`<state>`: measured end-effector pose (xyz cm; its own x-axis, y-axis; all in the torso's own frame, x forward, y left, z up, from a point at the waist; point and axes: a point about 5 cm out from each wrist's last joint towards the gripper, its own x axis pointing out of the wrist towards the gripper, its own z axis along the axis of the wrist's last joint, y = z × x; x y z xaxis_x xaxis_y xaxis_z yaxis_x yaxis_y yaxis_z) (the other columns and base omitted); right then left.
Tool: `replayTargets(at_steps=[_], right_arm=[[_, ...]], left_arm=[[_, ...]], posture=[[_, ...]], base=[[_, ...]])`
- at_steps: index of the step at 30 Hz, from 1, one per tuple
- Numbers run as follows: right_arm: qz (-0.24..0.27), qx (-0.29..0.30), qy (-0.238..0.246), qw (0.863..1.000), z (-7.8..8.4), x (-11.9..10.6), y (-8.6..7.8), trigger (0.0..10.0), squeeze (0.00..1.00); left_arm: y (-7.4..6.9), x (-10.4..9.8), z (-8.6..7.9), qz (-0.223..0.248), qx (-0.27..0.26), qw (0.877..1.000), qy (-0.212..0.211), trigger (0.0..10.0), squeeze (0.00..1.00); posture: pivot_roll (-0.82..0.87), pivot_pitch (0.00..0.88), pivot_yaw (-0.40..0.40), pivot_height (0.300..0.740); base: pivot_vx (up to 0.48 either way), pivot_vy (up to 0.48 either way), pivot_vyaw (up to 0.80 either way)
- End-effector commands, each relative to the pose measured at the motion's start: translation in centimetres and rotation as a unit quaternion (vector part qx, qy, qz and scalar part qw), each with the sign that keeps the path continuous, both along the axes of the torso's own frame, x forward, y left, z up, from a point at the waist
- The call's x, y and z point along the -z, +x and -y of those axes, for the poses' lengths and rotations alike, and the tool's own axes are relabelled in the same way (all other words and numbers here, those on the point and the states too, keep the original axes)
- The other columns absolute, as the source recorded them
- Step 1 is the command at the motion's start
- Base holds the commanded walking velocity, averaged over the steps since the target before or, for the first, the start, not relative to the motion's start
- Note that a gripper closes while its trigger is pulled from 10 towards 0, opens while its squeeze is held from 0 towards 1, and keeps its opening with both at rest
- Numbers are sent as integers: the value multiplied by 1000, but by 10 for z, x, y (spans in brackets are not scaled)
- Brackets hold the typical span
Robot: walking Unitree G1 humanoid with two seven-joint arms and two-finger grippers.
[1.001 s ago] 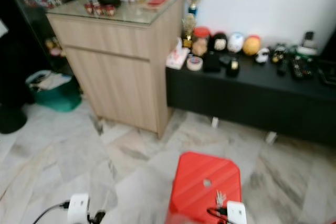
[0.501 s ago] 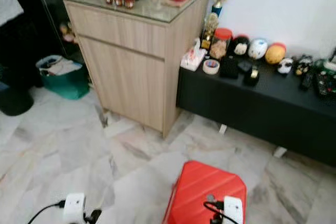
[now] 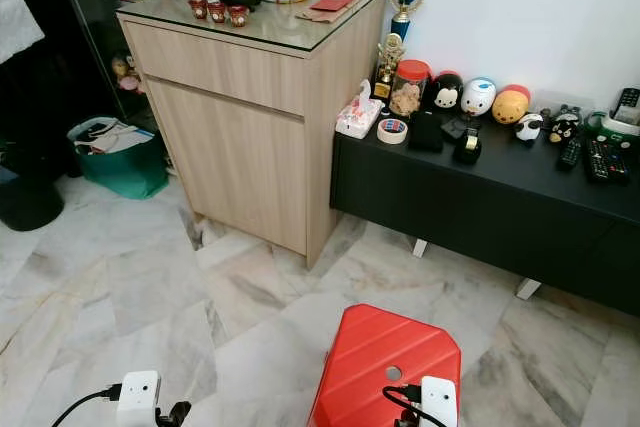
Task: Hang keys on a hook
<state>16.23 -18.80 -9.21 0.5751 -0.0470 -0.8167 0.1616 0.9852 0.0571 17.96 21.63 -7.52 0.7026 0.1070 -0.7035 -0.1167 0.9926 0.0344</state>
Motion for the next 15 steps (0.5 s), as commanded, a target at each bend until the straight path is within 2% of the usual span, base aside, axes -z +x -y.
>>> replayTargets(at_steps=[1,5,11,15], right_arm=[[4,6,1,1000,1,-1,1,10000,0],[3,10,4,1000,1,0,0,10000,0],[4,14,7,1000,1,0,0,10000,0],[5,12,4,1000,1,0,0,10000,0]], left_arm=[[-6,3,0,-11,-5,1000,-4,10000,0],[-6,3,0,-11,-6,1000,-7,10000,0],[-6,4,1,-12,-6,1000,-8,10000,0],[-6,4,1,-13,-6,1000,-8,10000,0]], posture=[[83,0,-41,740],[82,0,-40,740],[83,0,-40,740],[83,0,-40,740]], base=[[0,0,0],[0,0,0],[-219,0,-623],[-61,0,0]])
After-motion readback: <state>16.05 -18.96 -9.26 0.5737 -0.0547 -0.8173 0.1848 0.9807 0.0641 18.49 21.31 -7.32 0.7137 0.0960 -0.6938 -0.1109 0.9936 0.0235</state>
